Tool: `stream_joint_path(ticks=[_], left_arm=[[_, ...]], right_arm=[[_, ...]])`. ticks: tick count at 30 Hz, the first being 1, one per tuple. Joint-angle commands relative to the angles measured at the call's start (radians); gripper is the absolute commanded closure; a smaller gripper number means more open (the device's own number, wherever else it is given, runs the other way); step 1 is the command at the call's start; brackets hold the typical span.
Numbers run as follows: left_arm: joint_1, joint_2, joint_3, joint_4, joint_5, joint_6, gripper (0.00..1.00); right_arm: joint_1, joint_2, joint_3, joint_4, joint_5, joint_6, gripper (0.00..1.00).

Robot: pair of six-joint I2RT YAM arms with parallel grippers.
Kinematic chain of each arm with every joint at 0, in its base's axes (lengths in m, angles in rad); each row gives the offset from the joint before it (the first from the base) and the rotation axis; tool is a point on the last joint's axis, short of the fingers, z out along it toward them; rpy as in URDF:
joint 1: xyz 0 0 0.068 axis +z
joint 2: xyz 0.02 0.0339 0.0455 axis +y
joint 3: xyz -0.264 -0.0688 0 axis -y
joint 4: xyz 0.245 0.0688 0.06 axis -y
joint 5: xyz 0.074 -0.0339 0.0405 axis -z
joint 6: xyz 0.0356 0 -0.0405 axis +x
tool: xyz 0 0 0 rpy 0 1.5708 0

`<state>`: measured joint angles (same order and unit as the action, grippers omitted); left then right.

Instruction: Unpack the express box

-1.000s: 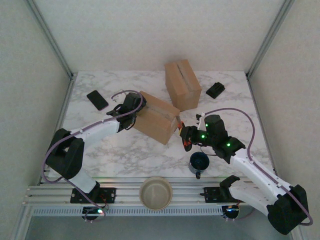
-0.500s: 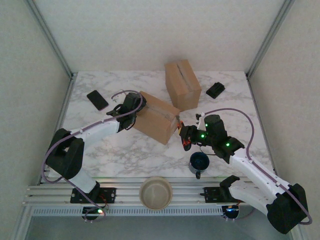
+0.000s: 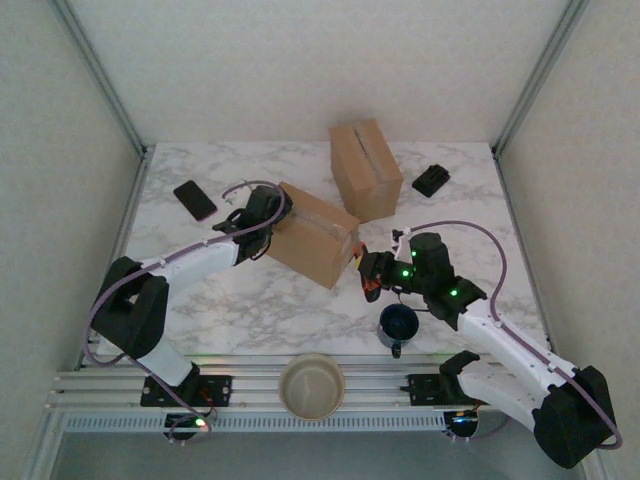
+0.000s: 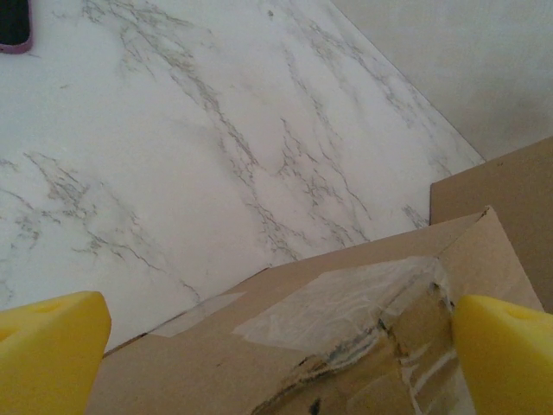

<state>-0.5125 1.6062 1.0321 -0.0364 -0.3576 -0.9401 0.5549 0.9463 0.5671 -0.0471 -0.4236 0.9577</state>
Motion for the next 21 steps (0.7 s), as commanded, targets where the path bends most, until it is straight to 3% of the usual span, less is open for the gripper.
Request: stream_joint_path(ticks=[1, 21], left_arm=[[0.002, 0.065, -0.062, -0.154, 0.079, -0.012, 0.0], [0.003, 0.081, -0.058, -0.152, 0.087, -0.014, 0.0]], right_arm=[[0.002, 0.0, -0.034, 0.049, -0.072, 0.057, 1.0], [0.012, -0.057, -0.064, 0.064, -0.122, 0.127, 1.0]])
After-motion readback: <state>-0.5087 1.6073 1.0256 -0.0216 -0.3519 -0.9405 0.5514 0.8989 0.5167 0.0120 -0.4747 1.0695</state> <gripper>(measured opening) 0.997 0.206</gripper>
